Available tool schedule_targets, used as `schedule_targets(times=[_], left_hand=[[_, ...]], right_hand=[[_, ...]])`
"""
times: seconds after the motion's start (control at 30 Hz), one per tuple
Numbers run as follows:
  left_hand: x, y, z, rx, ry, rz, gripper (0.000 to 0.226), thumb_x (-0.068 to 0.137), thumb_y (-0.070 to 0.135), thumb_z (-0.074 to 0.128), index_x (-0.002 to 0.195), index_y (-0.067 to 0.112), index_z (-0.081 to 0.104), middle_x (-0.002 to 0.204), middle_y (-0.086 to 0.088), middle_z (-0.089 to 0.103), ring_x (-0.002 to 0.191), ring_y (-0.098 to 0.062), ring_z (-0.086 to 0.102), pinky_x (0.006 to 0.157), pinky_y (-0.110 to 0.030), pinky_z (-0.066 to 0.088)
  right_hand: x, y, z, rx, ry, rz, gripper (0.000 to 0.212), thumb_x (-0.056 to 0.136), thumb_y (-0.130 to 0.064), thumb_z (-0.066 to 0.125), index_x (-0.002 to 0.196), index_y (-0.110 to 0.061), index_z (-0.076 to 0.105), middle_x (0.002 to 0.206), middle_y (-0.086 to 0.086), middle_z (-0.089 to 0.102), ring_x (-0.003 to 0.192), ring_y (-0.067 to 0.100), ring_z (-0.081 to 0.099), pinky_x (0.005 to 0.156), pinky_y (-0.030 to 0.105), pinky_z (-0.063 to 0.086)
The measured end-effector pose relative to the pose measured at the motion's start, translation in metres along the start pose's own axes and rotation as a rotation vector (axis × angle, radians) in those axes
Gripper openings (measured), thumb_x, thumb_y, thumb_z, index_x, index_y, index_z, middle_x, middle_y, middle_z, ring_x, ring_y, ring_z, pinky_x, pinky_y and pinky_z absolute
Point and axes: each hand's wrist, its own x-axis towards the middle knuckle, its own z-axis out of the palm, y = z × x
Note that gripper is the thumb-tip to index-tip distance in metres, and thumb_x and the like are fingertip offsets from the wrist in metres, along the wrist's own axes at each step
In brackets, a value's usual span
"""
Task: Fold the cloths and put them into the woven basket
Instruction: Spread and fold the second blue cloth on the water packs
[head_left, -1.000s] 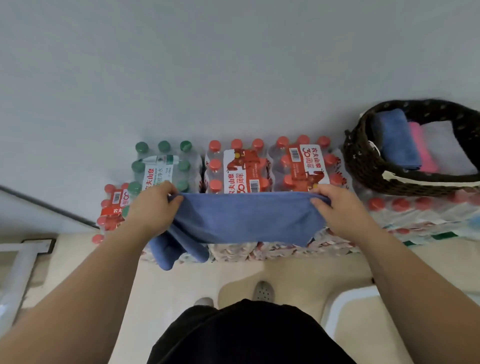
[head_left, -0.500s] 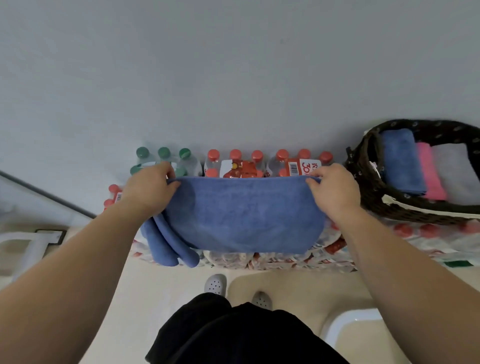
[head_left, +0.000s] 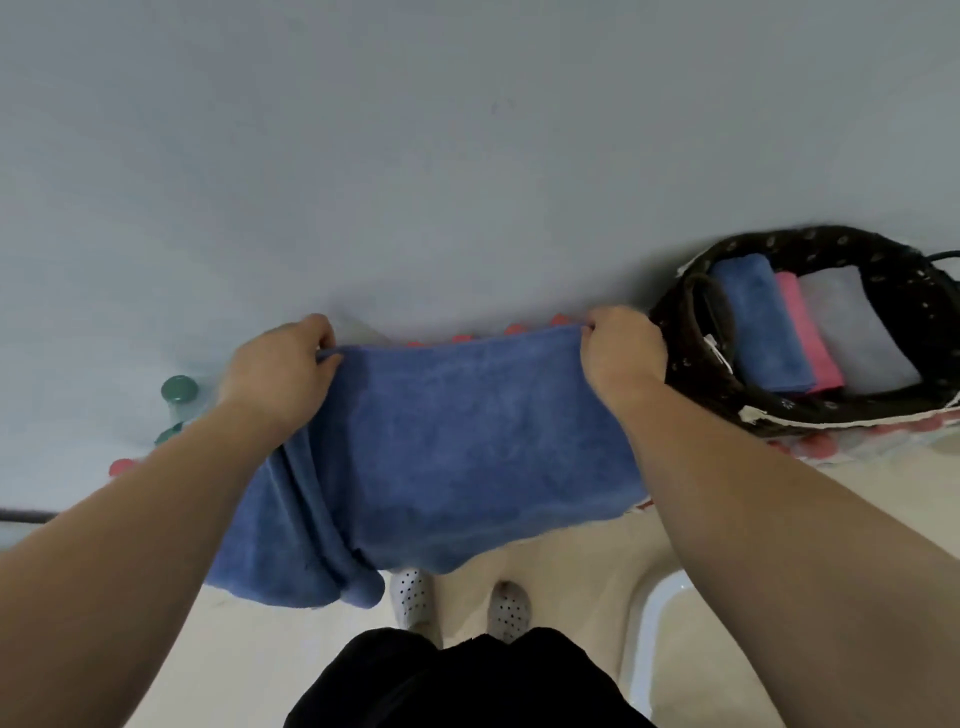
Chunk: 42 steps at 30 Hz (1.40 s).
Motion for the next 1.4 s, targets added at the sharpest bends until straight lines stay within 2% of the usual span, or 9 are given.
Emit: schedule_targets(times=[0.13, 0.23, 0.33, 0.43, 0.67, 0.83, 0.93, 1.1, 1.4], left_hand=[[0.023, 0.010, 0.009, 0.020, 0.030, 0.068, 0.013, 0.095, 0.028, 0.057, 0.092, 0.016, 0.056, 0.091, -0.015, 0.066, 0.082, -0.038, 0.060, 0.066, -0.037, 0.041], [0.022, 0.011, 0.019, 0.040, 0.078, 0.094, 0.014, 0.094, 0.026, 0.058, 0.090, 0.013, 0.057, 0.089, -0.016, 0.065, 0.079, -0.040, 0.061, 0.064, -0.039, 0.043], [0.021, 0.010, 0.025, 0.014, 0.116, 0.119, 0.013, 0.092, 0.024, 0.060, 0.088, 0.012, 0.058, 0.086, -0.017, 0.065, 0.076, -0.040, 0.061, 0.061, -0.040, 0.045], [0.024, 0.008, 0.030, 0.024, 0.132, 0.156, 0.013, 0.091, 0.021, 0.063, 0.086, 0.009, 0.059, 0.084, -0.019, 0.065, 0.072, -0.041, 0.062, 0.059, -0.040, 0.045], [0.036, -0.004, 0.040, 0.187, 0.290, 0.455, 0.020, 0.085, 0.015, 0.059, 0.068, 0.005, 0.055, 0.065, -0.018, 0.058, 0.052, -0.037, 0.057, 0.041, -0.036, 0.041], [0.032, -0.005, 0.042, 0.215, 0.343, 0.476, 0.024, 0.088, 0.023, 0.055, 0.070, 0.006, 0.057, 0.064, -0.015, 0.058, 0.053, -0.035, 0.057, 0.040, -0.034, 0.039], [0.013, -0.007, 0.040, 0.210, 0.316, 0.382, 0.024, 0.085, 0.028, 0.056, 0.084, 0.005, 0.061, 0.075, -0.018, 0.059, 0.066, -0.039, 0.058, 0.050, -0.043, 0.045], [-0.053, -0.019, 0.024, 0.024, 0.378, -0.057, 0.041, 0.084, 0.038, 0.061, 0.111, 0.007, 0.061, 0.108, -0.018, 0.063, 0.096, -0.043, 0.055, 0.080, -0.050, 0.044], [-0.164, -0.021, 0.030, 0.086, 0.110, -0.557, 0.057, 0.077, 0.060, 0.069, 0.110, 0.014, 0.064, 0.114, -0.010, 0.059, 0.106, -0.033, 0.054, 0.088, -0.043, 0.045]], right_hand=[[0.012, -0.006, 0.003, 0.124, 0.088, 0.067, 0.026, 0.097, -0.022, 0.049, 0.116, -0.011, 0.064, 0.113, 0.020, 0.063, 0.103, 0.042, 0.061, 0.083, 0.042, 0.049], [-0.017, -0.023, 0.015, 0.189, 0.082, 0.046, 0.049, 0.095, -0.038, 0.053, 0.138, -0.014, 0.049, 0.131, 0.020, 0.055, 0.119, 0.040, 0.052, 0.100, 0.047, 0.044], [-0.056, -0.038, 0.035, 0.053, -0.125, -0.008, 0.077, 0.095, -0.064, 0.033, 0.157, -0.021, 0.017, 0.162, 0.018, 0.017, 0.149, 0.038, 0.015, 0.122, 0.051, 0.014], [-0.069, -0.039, 0.048, -0.066, -0.220, -0.049, 0.090, 0.088, -0.078, 0.011, 0.157, -0.025, -0.010, 0.163, 0.015, -0.018, 0.150, 0.036, -0.018, 0.120, 0.056, -0.009], [-0.038, -0.019, 0.046, -0.118, -0.200, -0.052, 0.092, 0.084, -0.084, 0.008, 0.157, -0.032, -0.009, 0.164, 0.014, -0.017, 0.151, 0.036, -0.015, 0.119, 0.057, -0.011], [-0.034, -0.015, 0.043, -0.100, -0.195, -0.057, 0.091, 0.085, -0.081, 0.007, 0.158, -0.028, -0.006, 0.165, 0.014, -0.012, 0.151, 0.035, -0.014, 0.120, 0.058, -0.009], [-0.048, -0.030, 0.032, -0.078, -0.114, -0.105, 0.086, 0.091, -0.074, 0.009, 0.158, -0.022, 0.000, 0.165, 0.016, -0.006, 0.151, 0.036, -0.012, 0.119, 0.061, -0.007], [-0.106, -0.069, 0.023, -0.039, -0.149, -0.399, 0.080, 0.093, -0.074, 0.011, 0.158, -0.030, -0.002, 0.165, 0.012, -0.016, 0.149, 0.036, -0.022, 0.115, 0.065, -0.013], [-0.123, -0.051, 0.051, -0.195, -0.213, -0.477, 0.077, 0.090, -0.075, 0.005, 0.157, -0.037, -0.005, 0.166, 0.010, -0.013, 0.148, 0.038, -0.022, 0.113, 0.069, -0.010]])
